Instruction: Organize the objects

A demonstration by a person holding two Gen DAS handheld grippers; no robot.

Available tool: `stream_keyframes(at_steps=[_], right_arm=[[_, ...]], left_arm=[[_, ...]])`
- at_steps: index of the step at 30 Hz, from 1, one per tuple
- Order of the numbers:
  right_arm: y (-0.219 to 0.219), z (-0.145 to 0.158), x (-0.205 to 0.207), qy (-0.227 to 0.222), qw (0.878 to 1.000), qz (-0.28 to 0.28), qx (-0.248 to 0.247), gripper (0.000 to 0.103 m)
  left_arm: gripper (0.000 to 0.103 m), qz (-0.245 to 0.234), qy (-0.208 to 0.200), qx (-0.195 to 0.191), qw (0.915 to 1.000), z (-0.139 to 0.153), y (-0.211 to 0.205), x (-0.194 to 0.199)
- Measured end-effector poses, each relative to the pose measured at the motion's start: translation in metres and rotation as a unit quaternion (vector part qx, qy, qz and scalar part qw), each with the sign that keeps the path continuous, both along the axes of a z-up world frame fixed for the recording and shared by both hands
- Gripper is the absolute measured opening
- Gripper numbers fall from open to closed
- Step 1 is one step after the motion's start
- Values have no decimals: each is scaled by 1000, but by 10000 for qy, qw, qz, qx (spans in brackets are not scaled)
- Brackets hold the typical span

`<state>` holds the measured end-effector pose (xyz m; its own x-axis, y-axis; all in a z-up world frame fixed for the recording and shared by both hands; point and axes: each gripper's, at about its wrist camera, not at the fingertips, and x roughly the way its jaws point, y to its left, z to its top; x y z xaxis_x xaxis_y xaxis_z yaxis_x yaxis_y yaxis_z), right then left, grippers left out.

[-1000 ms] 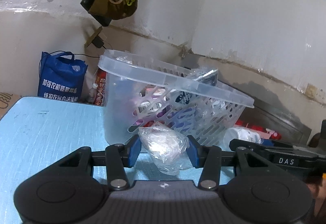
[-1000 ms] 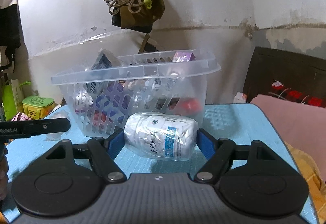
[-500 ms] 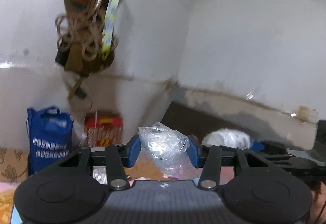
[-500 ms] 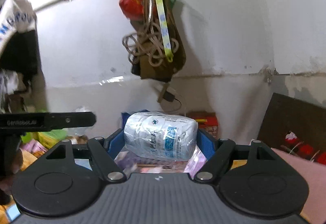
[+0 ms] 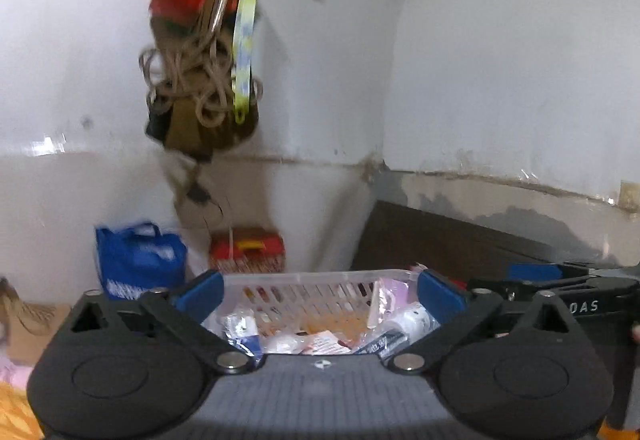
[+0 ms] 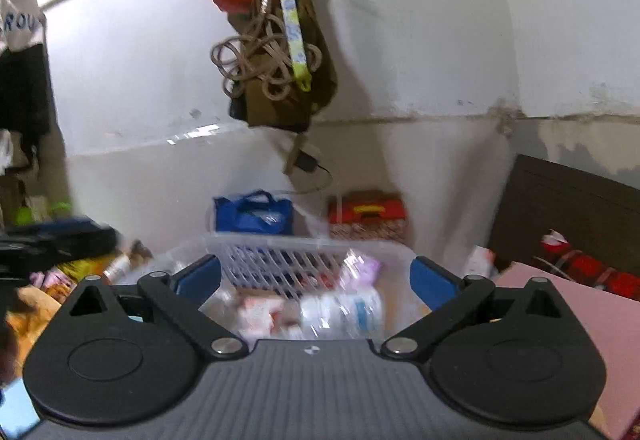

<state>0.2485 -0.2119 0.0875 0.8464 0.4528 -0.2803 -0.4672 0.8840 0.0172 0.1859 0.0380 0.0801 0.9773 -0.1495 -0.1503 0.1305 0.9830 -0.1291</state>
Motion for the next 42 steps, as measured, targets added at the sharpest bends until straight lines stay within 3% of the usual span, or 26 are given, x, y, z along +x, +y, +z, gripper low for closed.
stream_keyframes(at_steps=[3,5,8,14,32,42], right_arm=[[4,-9,-11,-145,9980,-488,-375,103],[7,-13,-20,-162,9934,-961,-602,103],[2,-13,-31,-209,9956,-711,-566,103],[-5,-1,-34,108,9983,-423,-393,103],[-14,-9,-32,538,9981,-285,-10,103],[-13,-9,-40,479,9985,-232,-104,103]], left_arm=[[103,-363,464,-48,9982,1,-2,2],[103,-344,652,-7,9973,1,-5,6],[103,-135,796,108,9967,2,-10,9],[103,-81,998,140,9949,0,-13,4],[103,238,1213,341,9917,-2,-18,-10],[103,303,1297,369,9904,-4,-22,-11]])
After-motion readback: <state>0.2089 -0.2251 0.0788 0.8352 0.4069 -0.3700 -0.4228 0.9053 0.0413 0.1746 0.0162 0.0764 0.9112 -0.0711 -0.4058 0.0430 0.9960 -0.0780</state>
